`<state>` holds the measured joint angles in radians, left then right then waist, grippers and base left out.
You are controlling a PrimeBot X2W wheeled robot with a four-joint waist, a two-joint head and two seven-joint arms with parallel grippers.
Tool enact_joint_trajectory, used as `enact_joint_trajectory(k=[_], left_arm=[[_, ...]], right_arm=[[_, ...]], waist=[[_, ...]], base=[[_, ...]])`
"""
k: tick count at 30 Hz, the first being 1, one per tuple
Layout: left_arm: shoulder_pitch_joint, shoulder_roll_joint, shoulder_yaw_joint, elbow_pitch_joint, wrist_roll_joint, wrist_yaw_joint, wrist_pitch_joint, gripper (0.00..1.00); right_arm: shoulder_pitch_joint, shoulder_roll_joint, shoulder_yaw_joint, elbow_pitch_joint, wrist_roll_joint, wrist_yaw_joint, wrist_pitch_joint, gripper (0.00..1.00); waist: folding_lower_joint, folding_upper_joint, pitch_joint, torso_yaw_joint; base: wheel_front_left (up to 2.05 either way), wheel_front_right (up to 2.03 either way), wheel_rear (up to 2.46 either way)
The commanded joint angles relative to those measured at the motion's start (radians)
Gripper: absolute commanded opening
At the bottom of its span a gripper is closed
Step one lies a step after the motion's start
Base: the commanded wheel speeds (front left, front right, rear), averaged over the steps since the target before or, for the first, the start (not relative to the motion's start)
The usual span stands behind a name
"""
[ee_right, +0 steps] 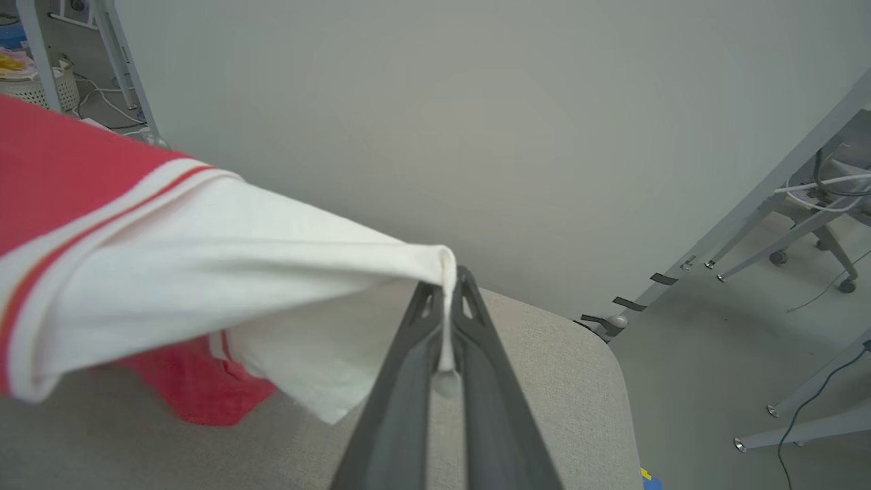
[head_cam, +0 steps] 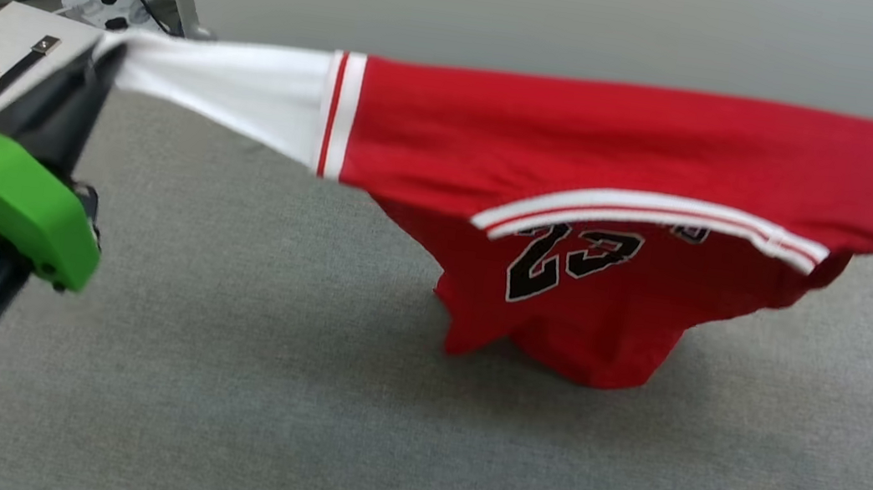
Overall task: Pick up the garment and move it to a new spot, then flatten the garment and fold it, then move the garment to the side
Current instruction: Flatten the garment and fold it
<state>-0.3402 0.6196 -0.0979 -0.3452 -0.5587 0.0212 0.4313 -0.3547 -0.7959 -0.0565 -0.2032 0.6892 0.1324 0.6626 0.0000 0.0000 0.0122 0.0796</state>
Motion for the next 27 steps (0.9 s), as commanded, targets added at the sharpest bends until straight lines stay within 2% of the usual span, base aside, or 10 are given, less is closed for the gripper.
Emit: enact_joint_trajectory(k=[1, 6, 13, 21, 27], left_arm=[[-0.045, 0.015, 0.014, -0.003, -0.018, -0.004, 0.010, 0.00], [-0.185, 0.050, 0.028, 0.008, -0.041, -0.034, 0.045, 0.00], [-0.448, 0.090, 0.024, 0.130, -0.065, -0.092, 0.066, 0.00], [-0.775, 0.094, -0.056, 0.329, -0.036, -0.136, 0.035, 0.00], [-1.003, 0.057, -0.116, 0.503, 0.005, -0.147, -0.069, 0.00]], right_arm=[[-0.043, -0.015, 0.005, 0.012, 0.007, -0.002, -0.011, 0.00], [-0.199, -0.049, 0.046, 0.049, 0.009, -0.002, -0.031, 0.00], [-0.501, -0.076, 0.158, 0.152, -0.017, -0.002, -0.075, 0.00], [-0.865, -0.021, 0.289, 0.334, -0.104, -0.002, -0.155, 0.00], [-1.070, 0.046, 0.346, 0.498, -0.174, -0.002, -0.260, 0.00]], waist=[[0.0000, 0.0000, 0.038, -0.004], [0.0000, 0.0000, 0.133, -0.007], [0.0000, 0.0000, 0.302, -0.020], [0.0000, 0.0000, 0.466, -0.032], [0.0000, 0.0000, 0.556, -0.035]], base=[[0.00, 0.00, 0.00], [0.00, 0.00, 0.00], [0.00, 0.00, 0.00], [0.00, 0.00, 0.00], [0.00, 0.00, 0.00]])
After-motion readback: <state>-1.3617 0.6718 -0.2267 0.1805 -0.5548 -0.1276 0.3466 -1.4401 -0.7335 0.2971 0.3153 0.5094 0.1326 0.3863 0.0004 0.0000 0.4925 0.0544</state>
